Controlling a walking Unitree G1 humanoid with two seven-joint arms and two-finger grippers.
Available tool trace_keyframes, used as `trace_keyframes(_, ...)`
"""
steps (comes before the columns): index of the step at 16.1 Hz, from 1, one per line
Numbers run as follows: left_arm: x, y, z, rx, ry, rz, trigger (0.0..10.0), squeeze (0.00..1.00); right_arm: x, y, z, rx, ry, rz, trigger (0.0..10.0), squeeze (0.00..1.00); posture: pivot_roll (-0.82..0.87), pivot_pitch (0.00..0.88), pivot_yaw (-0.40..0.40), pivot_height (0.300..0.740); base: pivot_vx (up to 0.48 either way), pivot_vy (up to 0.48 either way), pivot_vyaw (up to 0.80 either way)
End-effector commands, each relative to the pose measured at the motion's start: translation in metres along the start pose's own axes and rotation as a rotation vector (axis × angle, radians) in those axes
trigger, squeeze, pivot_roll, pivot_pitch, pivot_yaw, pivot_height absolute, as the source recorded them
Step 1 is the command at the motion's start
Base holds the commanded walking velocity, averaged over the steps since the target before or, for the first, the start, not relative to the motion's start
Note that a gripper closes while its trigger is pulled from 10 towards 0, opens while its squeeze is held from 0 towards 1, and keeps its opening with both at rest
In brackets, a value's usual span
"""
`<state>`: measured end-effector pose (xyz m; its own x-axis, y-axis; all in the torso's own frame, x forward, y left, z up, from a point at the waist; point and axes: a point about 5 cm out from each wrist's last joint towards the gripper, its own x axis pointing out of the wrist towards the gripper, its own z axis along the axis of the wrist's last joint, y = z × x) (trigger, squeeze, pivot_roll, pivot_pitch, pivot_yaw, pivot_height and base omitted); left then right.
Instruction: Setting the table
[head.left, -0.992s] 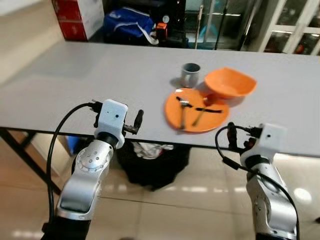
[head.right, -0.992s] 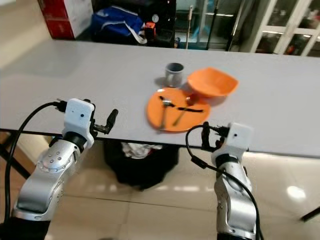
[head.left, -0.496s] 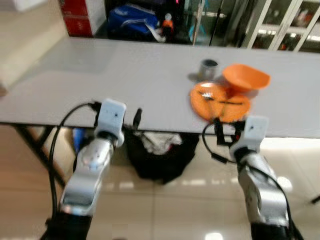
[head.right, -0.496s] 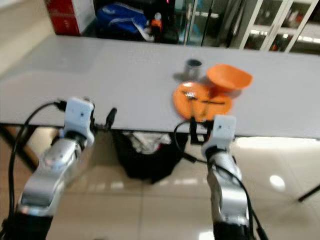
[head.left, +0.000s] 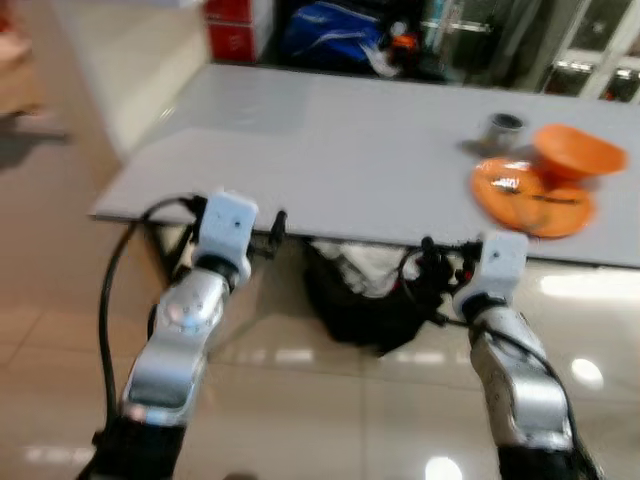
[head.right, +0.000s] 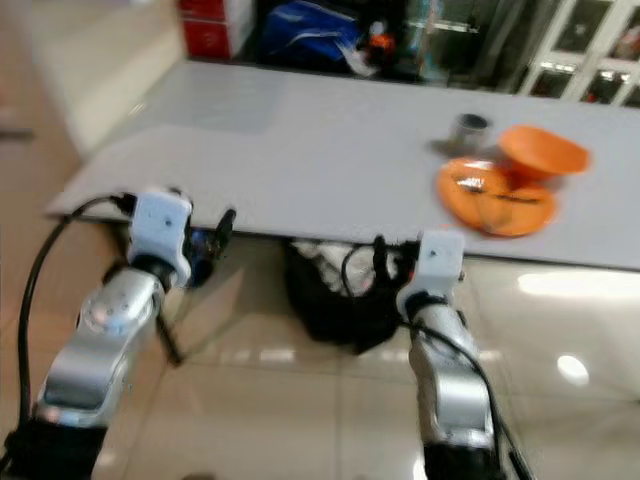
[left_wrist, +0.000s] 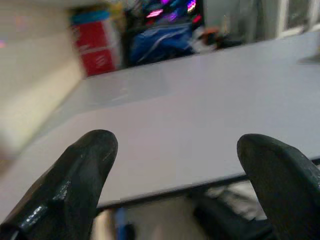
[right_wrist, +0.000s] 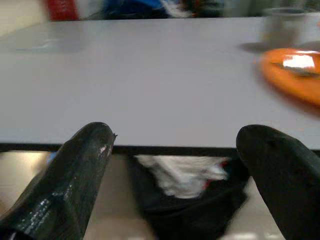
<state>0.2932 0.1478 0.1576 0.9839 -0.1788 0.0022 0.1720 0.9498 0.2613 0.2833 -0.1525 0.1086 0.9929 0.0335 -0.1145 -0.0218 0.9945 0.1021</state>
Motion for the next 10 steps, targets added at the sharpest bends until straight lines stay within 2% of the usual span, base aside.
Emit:
trace_keyframes(1,0.0007,0.0004,0.0046,0.005,-0.01,0.014,10.0,0.0,-0.0002,-0.0032,0.0064,-0.007,-0.024,-0.007,10.0,0.0,0.04,0.032,-0.061,0.74,0.0,0.48,0.0)
trace_keyframes(10,-0.0035,0.0026,0.0044,0.0,-0.005,0.032,10.0,0.0,-0.0015,-0.0006,0.0054,0.005,-0.026,0.002,10.0,0.0,0.05,0.035,-0.069,0.74,0.0,0.48,0.0)
